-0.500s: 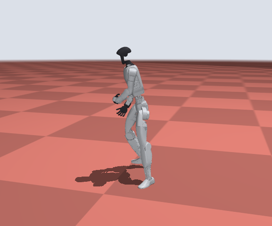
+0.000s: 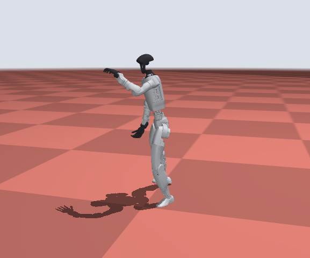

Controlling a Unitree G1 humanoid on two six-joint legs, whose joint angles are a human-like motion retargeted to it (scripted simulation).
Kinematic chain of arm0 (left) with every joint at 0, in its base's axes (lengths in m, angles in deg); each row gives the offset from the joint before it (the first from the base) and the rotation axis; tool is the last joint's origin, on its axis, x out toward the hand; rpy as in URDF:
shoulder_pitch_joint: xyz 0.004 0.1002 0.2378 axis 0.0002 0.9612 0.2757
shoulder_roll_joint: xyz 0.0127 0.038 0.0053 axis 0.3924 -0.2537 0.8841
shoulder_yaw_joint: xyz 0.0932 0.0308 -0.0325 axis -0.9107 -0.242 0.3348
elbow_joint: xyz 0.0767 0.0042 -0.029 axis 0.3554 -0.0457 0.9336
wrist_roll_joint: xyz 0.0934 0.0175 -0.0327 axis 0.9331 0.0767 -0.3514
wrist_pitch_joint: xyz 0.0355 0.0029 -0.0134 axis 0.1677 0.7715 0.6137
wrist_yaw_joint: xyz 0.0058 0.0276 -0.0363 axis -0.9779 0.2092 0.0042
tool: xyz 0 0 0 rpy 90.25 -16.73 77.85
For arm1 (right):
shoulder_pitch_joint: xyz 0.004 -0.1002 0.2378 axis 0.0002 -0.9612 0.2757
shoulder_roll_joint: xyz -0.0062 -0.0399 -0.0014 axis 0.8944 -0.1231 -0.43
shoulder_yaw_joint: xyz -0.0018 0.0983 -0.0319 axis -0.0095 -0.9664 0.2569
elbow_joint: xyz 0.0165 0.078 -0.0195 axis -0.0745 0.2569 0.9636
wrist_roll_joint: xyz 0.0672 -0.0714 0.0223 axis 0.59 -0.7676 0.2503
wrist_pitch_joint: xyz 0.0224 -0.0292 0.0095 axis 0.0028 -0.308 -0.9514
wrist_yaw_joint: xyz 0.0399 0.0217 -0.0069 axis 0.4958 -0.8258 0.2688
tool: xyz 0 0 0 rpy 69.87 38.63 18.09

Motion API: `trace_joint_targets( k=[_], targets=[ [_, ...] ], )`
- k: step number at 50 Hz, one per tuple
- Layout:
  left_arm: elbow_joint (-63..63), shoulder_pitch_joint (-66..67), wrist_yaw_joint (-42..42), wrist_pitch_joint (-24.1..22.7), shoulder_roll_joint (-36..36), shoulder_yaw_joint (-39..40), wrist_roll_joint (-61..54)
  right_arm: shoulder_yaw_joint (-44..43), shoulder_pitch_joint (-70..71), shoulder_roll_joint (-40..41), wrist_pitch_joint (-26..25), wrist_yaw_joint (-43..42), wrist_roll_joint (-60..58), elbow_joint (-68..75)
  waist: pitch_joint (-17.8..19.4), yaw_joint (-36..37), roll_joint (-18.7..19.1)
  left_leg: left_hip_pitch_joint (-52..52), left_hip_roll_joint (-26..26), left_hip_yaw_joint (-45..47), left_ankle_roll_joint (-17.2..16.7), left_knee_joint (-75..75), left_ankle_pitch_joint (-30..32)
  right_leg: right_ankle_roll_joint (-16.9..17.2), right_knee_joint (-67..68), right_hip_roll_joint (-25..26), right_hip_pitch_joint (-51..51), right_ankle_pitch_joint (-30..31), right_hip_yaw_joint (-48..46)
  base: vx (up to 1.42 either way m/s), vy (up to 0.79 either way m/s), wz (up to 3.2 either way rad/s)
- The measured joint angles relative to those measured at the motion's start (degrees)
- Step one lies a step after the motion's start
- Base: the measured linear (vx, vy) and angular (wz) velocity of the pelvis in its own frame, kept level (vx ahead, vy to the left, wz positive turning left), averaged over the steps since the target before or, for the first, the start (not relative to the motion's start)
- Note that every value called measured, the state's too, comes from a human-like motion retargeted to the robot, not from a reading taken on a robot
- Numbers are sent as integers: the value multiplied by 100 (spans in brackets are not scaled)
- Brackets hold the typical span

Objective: Kungfu

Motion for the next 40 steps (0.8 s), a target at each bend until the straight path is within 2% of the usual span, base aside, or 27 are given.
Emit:
trace_joint_targets(
  k=[3,6,10,13,16,22,25,28,32,36,40],
  targets=[
    [47,-18,-304,-7,-152,183,106,-58,1281,-24,-57,-74,165,1712,74,230,80,-38,-138,51,123,152,-186,-121,-179,-168,92,415,-502,18,42,-11],
    [128,-30,-418,-63,-266,246,45,-475,2076,25,92,-382,889,2606,169,493,111,-86,-236,126,213,261,-314,-267,-246,-299,54,670,-754,8,24,-15],
    [161,22,-444,-93,-260,220,166,-473,2525,302,-94,-203,1743,2683,187,610,38,-163,-234,186,272,327,-374,-622,-292,-308,-10,863,-795,6,3,-3],
    [193,123,-652,-126,-284,322,430,-311,2523,479,-33,68,1514,2381,211,543,27,-241,-173,164,312,391,-374,-752,-278,-264,-8,872,-832,2,-8,7],
    [274,269,-818,-164,-335,401,502,-175,2366,516,-34,310,991,2054,215,492,-8,-299,-123,115,321,424,-348,-744,-233,-227,-38,821,-857,-3,-13,-2],
    [451,705,-917,-200,-410,683,304,-139,2190,340,108,59,522,1776,223,426,-114,-160,-62,130,214,210,-137,-468,-138,-186,-136,510,-772,-15,-15,-20],
    [502,1054,-1032,-163,-455,962,195,-266,2123,283,188,94,-115,1384,231,363,-145,19,-47,156,109,-50,55,-259,-133,-131,-134,315,-708,-21,-20,-25],
    [590,1557,-1187,-120,-594,1341,3,-424,2159,150,251,137,-652,781,206,289,-148,305,-23,213,-32,-473,344,-219,-110,-16,-145,131,-573,-38,-33,-35],
    [762,2452,-1348,-60,-969,2002,-425,-745,2446,-130,496,34,-870,-270,152,220,-80,870,46,447,-271,-1280,860,-361,88,203,-300,-172,-288,-31,-27,-60],
    [1064,3466,-1233,73,-1673,2953,-1027,-928,2929,-570,876,-365,-675,-1705,78,125,38,1438,182,690,-605,-2088,1472,-573,552,479,-624,-580,167,-40,-42,-79],
    [1590,4388,-634,439,-2526,3830,-2434,-911,3357,-1316,1404,-784,-694,-3368,-69,-21,130,1905,284,651,-925,-2724,1994,-783,1341,835,-1179,-1104,789,-28,-46,-85]
  ],
)
